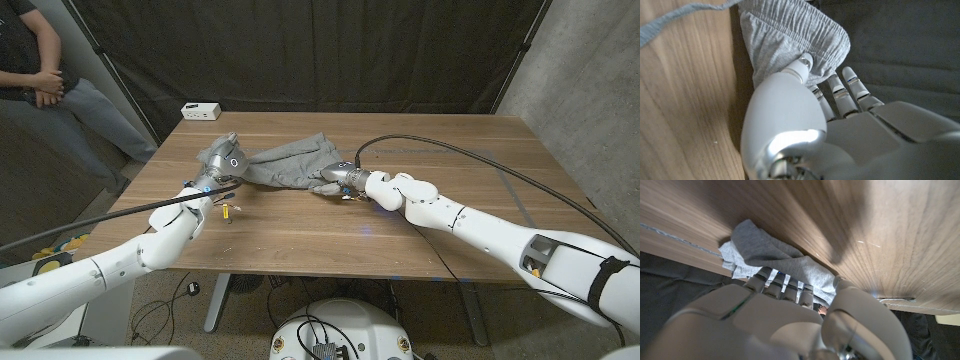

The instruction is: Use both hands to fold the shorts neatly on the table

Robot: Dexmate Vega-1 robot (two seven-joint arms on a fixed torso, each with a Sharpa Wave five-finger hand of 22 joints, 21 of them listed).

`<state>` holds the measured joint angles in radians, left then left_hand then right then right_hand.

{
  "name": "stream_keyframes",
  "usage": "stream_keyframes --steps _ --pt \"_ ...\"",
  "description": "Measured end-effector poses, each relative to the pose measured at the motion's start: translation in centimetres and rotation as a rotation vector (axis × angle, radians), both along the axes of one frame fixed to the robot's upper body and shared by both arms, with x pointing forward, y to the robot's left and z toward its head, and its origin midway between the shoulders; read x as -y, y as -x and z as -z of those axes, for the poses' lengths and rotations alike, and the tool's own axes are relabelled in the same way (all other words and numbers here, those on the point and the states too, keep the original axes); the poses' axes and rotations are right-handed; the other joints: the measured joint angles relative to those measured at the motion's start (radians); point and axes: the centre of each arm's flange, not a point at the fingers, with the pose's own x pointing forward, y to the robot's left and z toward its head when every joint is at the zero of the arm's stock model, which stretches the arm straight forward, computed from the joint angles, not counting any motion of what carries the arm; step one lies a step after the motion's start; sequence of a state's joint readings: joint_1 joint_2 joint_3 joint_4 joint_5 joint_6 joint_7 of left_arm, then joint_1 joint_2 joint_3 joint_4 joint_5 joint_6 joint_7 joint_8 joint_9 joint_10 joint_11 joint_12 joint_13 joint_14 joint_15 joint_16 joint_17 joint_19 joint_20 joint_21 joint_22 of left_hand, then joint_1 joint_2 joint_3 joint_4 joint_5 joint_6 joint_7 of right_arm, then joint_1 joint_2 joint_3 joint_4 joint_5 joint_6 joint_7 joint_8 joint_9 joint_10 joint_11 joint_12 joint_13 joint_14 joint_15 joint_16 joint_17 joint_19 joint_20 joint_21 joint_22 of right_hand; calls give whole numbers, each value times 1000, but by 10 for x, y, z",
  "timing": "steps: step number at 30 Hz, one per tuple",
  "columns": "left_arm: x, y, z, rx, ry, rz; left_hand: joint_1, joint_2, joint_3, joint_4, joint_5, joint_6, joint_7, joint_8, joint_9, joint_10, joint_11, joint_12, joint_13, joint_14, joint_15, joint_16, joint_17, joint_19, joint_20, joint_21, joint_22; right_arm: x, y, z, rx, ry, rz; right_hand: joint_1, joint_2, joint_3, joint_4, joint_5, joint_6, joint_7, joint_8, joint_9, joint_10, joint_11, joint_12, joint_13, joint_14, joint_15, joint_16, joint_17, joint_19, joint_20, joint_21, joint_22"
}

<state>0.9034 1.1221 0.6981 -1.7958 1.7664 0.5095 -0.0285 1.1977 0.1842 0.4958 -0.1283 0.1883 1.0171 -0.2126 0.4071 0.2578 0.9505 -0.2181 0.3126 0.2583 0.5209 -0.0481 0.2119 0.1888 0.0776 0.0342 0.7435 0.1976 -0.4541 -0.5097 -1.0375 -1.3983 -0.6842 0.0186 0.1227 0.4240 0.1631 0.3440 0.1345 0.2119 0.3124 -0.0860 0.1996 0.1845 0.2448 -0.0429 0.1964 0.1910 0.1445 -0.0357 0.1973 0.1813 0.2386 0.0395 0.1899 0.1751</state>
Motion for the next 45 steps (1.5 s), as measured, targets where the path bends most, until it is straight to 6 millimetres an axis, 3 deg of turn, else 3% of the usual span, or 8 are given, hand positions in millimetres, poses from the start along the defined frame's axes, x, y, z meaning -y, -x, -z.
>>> stream_keyframes --steps 11,19,24,45 --pt "-3 1 -26 28 -124 13 0 0 0 0 -8 0 0 11 5 0 0 -3 9 0 0 8 5 17 -19 11 0 -2 -1 1 0 13 -8 0 0 2 -2 0 0 0 0 -1 0 0 0 0 0 0 -6 0 -2 -2 -1 -1" --pt "3 -3 -35 10 -246 24 0 0 0 0 -8 -8 0 15 12 0 0 -10 10 0 0 8 9 17 -19 11 -2 -4 -5 1 -2 28 -13 0 0 7 -6 0 0 0 -3 0 0 0 0 0 0 0 -6 0 1 1 -2 -1" --pt "4 -3 -52 29 -286 19 0 0 0 0 -8 -8 0 22 17 0 0 -14 14 0 0 8 9 17 -19 18 -2 -4 -7 3 -7 38 -16 0 0 7 -6 0 0 0 -3 0 0 0 0 0 0 0 -6 0 1 1 -5 0" --pt "30 -7 -83 28 -523 129 5 4 -4 -4 -8 -18 0 41 33 -12 -4 -35 14 7 -4 8 14 30 -31 26 -2 -1 -12 9 -17 49 -36 0 0 10 -9 0 0 0 -4 0 0 0 0 0 0 0 -6 0 0 1 -1 -1"
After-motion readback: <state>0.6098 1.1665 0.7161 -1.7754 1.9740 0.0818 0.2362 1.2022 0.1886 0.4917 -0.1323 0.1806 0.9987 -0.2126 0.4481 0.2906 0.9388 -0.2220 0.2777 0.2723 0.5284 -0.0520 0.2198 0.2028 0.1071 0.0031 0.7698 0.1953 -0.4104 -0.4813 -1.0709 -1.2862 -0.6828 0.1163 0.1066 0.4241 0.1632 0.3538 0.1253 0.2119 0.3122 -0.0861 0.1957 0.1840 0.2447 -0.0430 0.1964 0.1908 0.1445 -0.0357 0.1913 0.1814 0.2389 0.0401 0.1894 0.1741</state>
